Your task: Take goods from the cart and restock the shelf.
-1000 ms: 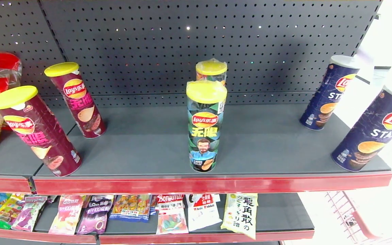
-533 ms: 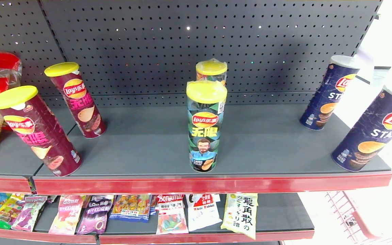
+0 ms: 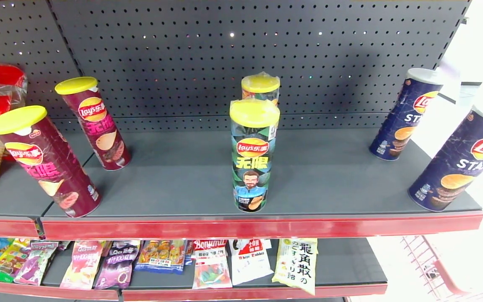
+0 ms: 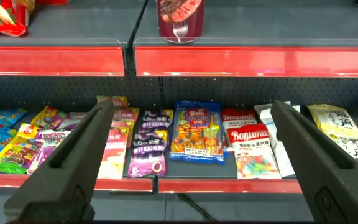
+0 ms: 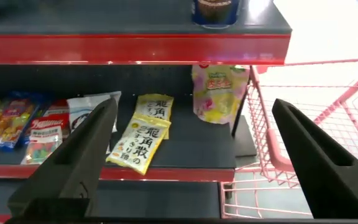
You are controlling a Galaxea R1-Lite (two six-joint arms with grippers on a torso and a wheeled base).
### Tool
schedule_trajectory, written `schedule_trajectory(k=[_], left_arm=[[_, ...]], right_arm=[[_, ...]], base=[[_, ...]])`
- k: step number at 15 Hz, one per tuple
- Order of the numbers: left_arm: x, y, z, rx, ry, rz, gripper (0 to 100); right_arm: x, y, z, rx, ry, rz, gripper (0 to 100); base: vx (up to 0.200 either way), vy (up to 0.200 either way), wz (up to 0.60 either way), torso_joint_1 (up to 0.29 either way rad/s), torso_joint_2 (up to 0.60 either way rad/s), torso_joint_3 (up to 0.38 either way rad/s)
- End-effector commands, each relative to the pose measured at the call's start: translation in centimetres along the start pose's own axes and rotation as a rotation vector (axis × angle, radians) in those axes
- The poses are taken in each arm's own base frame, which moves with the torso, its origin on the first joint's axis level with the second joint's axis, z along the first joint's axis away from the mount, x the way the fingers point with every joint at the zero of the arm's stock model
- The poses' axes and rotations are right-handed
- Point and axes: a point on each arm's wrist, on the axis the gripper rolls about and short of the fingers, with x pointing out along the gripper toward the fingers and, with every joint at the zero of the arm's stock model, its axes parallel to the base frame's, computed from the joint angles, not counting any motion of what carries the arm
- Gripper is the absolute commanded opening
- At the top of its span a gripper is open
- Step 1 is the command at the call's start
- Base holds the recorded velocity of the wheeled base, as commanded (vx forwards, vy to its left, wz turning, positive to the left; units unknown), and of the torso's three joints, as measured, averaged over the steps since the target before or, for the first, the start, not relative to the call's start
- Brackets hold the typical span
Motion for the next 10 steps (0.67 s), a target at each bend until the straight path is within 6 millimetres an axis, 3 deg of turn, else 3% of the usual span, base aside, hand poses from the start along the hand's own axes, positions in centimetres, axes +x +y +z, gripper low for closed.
schedule_trajectory(k=[1, 10], left_arm=[[0.0, 0.0, 0.0, 0.0, 0.0, 0.001, 100], [0.0, 0.0, 0.0, 0.0, 0.0, 0.001, 100]], right_arm=[[-0.02, -0.01, 0.0, -0.002, -0.003, -0.002, 100], [-0.02, -0.1, 0.0, -0.003, -0.003, -0.042, 100]], base=[[0.0, 0.0, 0.0, 0.0, 0.0, 0.0], [0.0, 0.0, 0.0, 0.0, 0.0, 0.0]])
